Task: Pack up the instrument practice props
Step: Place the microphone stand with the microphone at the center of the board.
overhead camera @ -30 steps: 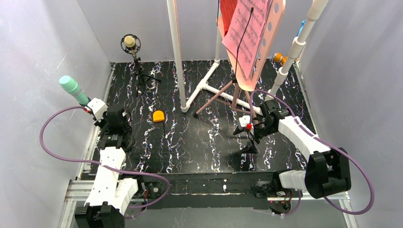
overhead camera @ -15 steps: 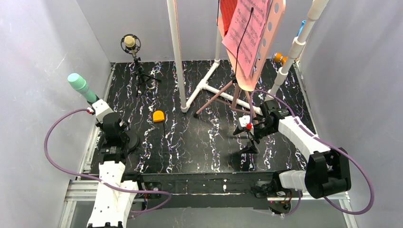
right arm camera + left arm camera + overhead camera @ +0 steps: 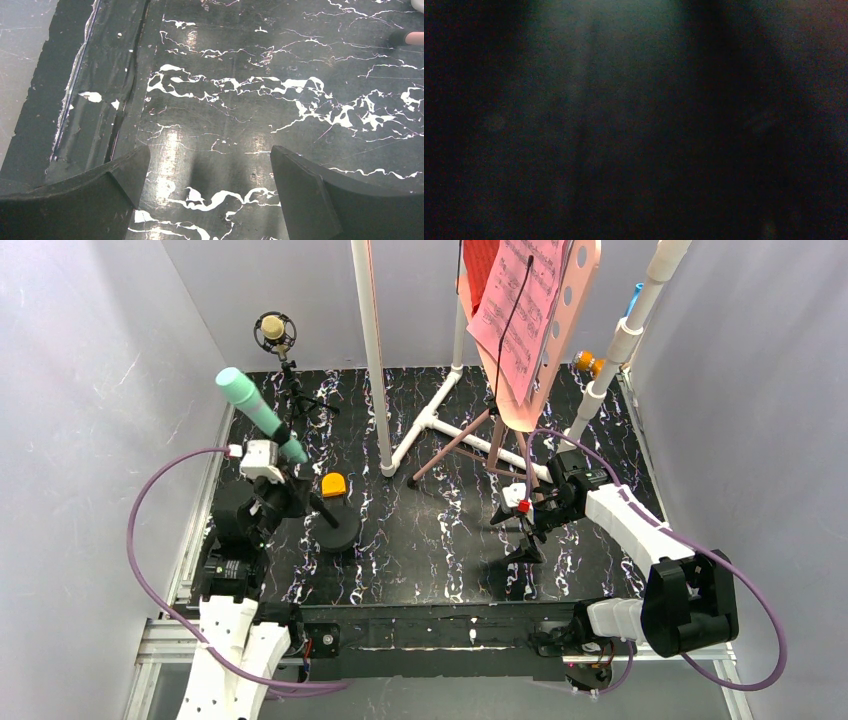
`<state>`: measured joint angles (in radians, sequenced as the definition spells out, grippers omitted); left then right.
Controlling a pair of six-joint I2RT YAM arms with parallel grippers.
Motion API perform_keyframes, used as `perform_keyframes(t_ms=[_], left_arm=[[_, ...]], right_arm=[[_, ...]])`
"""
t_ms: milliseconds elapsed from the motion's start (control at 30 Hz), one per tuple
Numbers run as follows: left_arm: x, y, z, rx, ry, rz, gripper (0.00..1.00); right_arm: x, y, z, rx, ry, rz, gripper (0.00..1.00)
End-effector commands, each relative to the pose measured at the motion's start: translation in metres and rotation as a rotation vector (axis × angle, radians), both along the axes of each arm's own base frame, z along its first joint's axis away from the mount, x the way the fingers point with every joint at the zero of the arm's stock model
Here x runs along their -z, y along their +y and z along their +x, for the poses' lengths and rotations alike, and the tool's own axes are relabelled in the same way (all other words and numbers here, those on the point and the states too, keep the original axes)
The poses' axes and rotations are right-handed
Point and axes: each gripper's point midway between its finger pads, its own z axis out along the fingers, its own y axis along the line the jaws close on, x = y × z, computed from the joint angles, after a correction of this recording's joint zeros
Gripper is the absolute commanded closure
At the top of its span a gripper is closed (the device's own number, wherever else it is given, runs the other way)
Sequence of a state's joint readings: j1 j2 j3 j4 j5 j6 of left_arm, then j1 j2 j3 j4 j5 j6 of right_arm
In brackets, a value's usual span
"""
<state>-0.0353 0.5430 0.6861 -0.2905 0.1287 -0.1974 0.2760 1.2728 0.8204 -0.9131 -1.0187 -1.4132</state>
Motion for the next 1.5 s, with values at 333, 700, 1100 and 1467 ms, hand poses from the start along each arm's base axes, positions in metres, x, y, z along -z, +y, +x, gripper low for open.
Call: perform_keyframes(t_ms=[333,700,1100,1467], left_arm=[[-0.059,-0.15,-0.054,0.785,-0.234,-0.1,1.0],[-0.037,-0.223,-0.053,0.942,-0.251,0.118,1.0],[-0.042,-0.291,-0.035,0.98,-0.4,0.174,1.0],[-0.01,-0.316,-0.025,1.01,-0.354,0.176,1.0]], right_arm=[[0.002,0.001,-0.001,-0.002,0.02,0.011,0.0],[0.003,0.0,0.0,-0.001,0.013,0.006,0.0],[0.001,0.0,-0.001,-0.004,0.001,0.003,0.0],[-0.001,-0.001,-0.001,-0.008,-0.011,0.004,0.0]])
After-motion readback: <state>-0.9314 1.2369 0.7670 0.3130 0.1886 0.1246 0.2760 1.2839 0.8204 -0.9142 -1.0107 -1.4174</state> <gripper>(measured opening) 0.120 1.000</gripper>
